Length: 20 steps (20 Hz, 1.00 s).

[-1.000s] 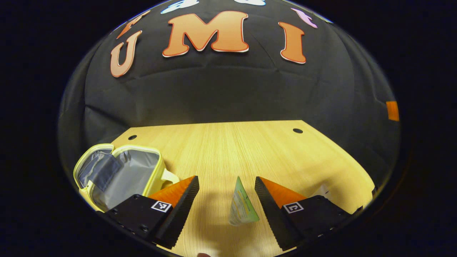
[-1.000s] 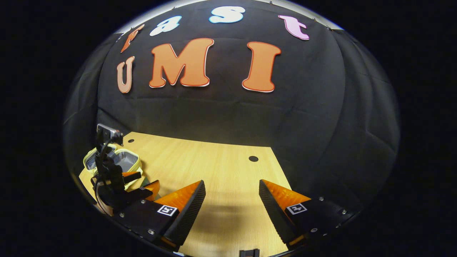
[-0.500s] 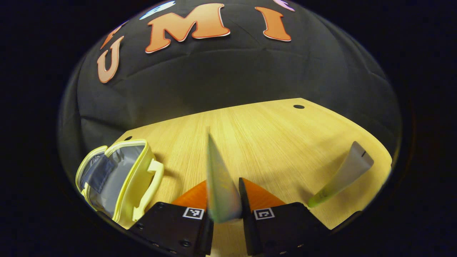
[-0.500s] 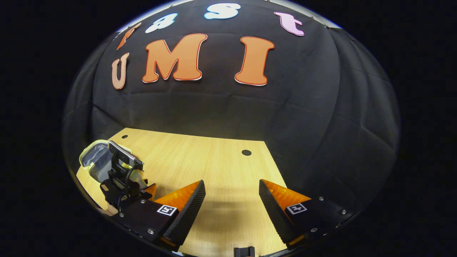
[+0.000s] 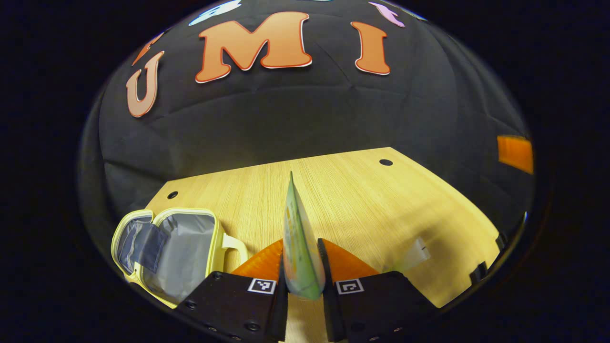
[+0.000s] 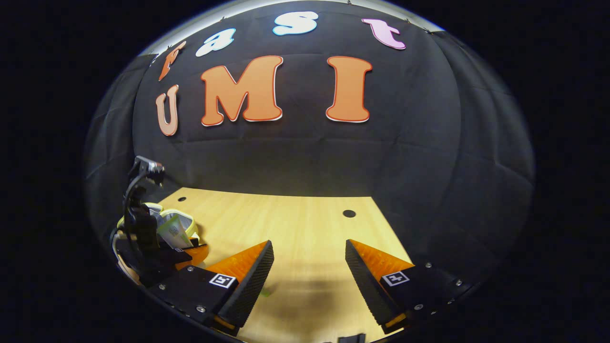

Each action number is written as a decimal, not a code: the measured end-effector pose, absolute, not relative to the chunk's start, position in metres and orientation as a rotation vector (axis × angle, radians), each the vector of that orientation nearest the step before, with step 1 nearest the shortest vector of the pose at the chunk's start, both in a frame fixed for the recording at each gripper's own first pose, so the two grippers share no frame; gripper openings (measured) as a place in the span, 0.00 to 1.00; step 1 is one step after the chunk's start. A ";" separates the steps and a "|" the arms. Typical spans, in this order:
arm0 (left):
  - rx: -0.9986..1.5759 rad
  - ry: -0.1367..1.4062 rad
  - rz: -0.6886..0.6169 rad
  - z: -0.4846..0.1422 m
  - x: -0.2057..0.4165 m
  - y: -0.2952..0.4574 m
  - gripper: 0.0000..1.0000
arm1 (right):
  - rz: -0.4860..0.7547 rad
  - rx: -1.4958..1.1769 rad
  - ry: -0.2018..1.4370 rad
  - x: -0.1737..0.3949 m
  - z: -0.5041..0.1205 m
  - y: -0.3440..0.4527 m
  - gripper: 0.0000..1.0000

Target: First open the suitcase, pack the skin care products into it, and then close the suitcase.

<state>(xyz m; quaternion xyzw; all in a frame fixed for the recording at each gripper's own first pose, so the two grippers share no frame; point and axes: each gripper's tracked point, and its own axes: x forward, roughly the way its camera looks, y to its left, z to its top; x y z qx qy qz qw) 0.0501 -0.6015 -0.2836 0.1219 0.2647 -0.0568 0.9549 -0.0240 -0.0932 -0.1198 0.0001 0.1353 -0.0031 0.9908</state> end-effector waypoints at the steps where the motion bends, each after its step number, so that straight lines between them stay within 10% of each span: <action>1: 0.227 0.555 -0.108 -0.278 0.046 -0.597 0.31 | 0.009 0.004 0.275 -0.021 -0.127 -0.086 0.96; 11: 0.210 0.628 -0.039 -0.234 -0.005 -0.541 0.31 | 0.139 0.001 0.501 -0.011 -0.247 -0.017 0.96; 20: 0.200 0.665 0.032 -0.228 -0.023 -0.497 0.31 | 0.148 0.035 0.679 -0.002 -0.313 -0.007 0.69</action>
